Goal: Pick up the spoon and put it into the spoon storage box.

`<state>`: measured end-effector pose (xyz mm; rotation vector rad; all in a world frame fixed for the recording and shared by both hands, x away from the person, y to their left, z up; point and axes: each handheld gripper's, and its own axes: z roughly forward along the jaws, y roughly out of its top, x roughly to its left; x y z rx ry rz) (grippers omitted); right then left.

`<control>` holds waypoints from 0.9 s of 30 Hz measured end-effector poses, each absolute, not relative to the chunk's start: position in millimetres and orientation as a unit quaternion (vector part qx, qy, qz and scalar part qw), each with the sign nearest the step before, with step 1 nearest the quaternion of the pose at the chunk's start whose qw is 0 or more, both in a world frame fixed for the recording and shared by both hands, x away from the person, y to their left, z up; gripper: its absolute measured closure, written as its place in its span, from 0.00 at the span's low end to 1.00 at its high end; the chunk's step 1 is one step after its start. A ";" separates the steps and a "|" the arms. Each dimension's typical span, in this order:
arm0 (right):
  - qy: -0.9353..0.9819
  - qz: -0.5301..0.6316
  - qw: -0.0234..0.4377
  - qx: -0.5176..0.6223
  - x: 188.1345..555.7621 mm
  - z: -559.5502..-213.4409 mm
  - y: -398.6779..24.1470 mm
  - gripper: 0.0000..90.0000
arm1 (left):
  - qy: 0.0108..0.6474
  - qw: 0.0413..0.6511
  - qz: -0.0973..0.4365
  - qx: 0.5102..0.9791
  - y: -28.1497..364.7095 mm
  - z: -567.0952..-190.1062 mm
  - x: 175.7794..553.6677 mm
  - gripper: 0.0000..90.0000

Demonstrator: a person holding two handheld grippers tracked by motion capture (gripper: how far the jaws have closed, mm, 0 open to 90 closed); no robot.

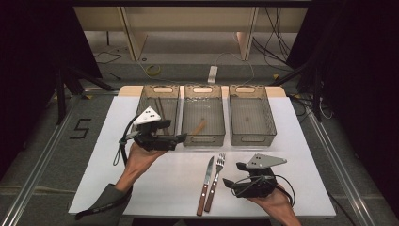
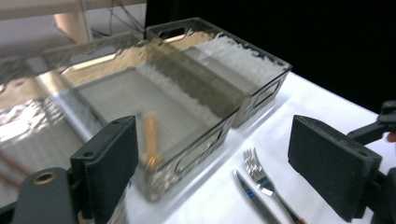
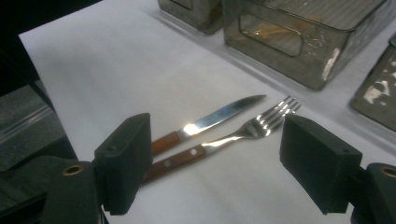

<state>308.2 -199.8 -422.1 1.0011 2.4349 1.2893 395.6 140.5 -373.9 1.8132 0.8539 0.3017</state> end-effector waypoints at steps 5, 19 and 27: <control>0.828 0.440 0.089 0.335 310.4 -423.5 -191.2 0.29 | 0.364 0.524 0.118 0.761 152.9 -386.9 382.5 0.18; 0.845 0.433 0.064 0.309 312.1 -429.3 -167.0 0.29 | 0.365 0.521 0.129 0.761 166.4 -395.5 358.4 0.18; 0.851 0.425 0.057 0.302 312.4 -432.4 -162.8 0.29 | 0.374 0.523 0.126 0.756 170.9 -401.5 353.1 0.18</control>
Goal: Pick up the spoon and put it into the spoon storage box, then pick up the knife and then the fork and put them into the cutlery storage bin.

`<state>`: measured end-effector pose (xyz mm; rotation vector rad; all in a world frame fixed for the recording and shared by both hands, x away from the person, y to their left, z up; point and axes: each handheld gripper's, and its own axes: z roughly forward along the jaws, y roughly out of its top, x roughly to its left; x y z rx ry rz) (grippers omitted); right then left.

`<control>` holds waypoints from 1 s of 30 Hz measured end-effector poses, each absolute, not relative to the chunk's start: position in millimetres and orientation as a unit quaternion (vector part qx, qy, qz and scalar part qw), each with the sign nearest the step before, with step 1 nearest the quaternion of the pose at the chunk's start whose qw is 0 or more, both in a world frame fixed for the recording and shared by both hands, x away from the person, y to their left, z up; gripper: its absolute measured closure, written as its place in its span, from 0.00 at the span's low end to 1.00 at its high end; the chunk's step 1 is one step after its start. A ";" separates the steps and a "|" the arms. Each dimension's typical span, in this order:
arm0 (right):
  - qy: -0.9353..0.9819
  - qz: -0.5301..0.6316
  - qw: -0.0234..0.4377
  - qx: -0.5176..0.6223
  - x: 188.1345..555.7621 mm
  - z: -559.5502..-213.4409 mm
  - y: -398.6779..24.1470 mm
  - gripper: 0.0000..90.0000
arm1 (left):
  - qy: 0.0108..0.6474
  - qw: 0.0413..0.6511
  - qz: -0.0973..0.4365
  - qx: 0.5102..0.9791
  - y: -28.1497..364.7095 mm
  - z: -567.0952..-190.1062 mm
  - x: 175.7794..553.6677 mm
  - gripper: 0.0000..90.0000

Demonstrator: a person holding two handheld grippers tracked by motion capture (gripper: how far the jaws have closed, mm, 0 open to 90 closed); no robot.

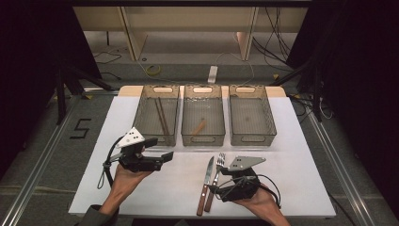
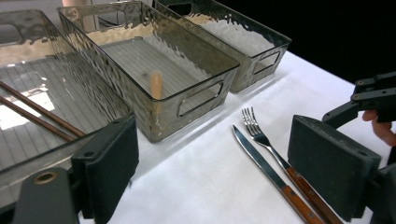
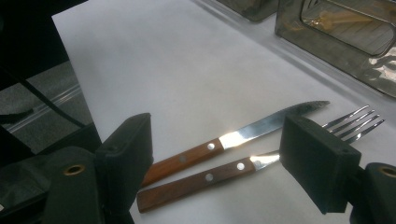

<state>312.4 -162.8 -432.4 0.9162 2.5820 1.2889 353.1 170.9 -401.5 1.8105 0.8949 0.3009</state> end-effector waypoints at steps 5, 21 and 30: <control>0.853 0.423 0.057 0.300 311.9 -432.4 -160.7 0.32 | 0.369 0.521 0.132 0.759 171.0 -402.9 347.2 0.18; 0.885 0.379 0.044 0.266 308.9 -439.3 -143.5 0.91 | 0.364 0.520 0.149 0.758 170.0 -403.9 339.2 0.17; 0.906 0.346 0.030 0.244 308.3 -452.4 -129.8 1.00 | 0.356 0.524 0.149 0.759 167.2 -403.4 335.1 0.17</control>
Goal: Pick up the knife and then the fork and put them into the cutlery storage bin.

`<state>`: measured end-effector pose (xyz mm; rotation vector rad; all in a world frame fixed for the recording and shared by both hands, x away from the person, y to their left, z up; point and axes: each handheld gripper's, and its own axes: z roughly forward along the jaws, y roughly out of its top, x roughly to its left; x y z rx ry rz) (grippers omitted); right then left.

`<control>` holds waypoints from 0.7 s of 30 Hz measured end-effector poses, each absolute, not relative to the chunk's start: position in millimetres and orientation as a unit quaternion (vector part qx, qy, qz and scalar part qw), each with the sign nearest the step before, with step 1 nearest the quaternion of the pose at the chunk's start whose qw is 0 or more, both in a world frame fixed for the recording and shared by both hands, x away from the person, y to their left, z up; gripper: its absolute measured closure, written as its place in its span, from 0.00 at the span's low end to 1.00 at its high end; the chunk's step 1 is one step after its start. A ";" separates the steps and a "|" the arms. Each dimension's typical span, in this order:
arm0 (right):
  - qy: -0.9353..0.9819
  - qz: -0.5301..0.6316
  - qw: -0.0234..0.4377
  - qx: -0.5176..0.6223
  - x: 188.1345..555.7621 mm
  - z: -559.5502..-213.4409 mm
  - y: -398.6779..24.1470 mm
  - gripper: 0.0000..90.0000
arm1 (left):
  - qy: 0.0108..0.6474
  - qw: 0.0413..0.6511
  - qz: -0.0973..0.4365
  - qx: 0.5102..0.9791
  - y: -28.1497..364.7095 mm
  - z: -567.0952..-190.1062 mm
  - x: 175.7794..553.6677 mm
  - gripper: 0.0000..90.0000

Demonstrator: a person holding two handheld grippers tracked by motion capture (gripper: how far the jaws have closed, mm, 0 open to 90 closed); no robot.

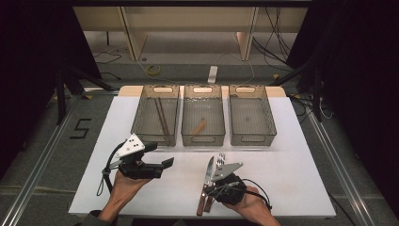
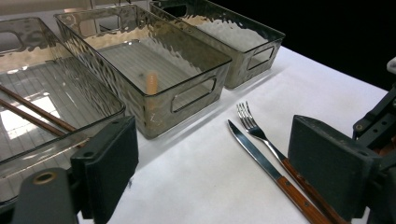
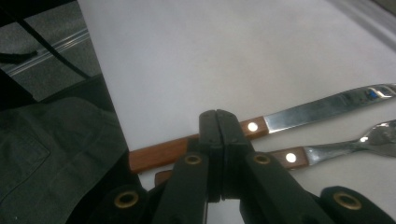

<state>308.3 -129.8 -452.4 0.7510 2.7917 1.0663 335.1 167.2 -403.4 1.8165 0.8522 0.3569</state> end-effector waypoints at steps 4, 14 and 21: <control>0.912 0.332 0.020 0.239 309.6 -460.4 -125.4 1.00 | 0.356 0.529 0.149 0.756 168.6 -402.8 334.8 0.17; 0.918 0.314 0.017 0.242 310.9 -466.3 -122.4 1.00 | 0.353 0.524 0.152 0.760 167.5 -403.3 334.3 0.17; 0.920 0.309 0.015 0.241 309.6 -469.4 -119.2 1.00 | 0.353 0.526 0.154 0.758 167.3 -402.9 334.0 0.17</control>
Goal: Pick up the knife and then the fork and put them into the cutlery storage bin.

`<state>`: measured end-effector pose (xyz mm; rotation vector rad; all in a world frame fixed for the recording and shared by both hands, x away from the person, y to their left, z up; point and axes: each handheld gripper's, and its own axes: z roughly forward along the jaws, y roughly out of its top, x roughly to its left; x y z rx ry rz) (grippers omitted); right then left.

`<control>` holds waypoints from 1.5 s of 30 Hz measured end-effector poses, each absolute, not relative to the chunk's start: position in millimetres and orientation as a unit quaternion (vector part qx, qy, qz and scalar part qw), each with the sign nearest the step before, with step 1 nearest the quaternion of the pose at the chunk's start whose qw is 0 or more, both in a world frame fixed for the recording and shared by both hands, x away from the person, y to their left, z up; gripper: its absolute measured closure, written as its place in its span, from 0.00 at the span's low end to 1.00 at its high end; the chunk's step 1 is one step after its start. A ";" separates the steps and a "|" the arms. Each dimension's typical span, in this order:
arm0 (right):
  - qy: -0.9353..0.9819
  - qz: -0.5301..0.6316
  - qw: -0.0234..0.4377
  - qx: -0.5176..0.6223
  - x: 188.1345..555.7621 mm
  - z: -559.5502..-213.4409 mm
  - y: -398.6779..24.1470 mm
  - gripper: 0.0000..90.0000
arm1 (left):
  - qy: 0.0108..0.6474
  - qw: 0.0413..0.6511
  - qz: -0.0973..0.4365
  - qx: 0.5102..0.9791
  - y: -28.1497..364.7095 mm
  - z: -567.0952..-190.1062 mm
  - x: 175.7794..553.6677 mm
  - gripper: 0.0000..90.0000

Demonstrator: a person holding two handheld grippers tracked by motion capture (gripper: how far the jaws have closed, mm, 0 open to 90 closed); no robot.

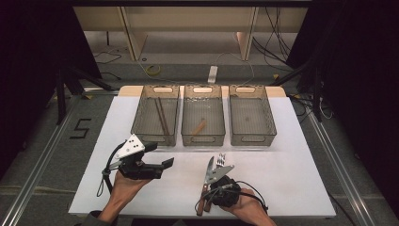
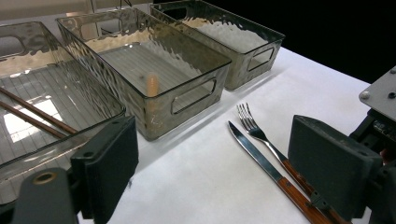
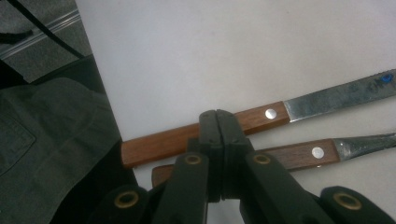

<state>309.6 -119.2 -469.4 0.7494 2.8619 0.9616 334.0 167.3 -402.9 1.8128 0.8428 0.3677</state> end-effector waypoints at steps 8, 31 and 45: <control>0.921 0.308 0.014 0.239 309.1 -470.3 -117.1 1.00 | 0.351 0.525 0.154 0.760 166.9 -402.9 333.9 0.17; 0.936 0.276 -0.004 0.218 307.9 -469.6 -97.3 1.00 | 0.350 0.525 0.158 0.759 167.1 -401.9 332.7 0.17; 0.941 0.230 0.003 0.247 317.1 -467.1 -128.8 1.00 | 0.351 0.525 0.160 0.759 167.5 -401.4 332.7 0.17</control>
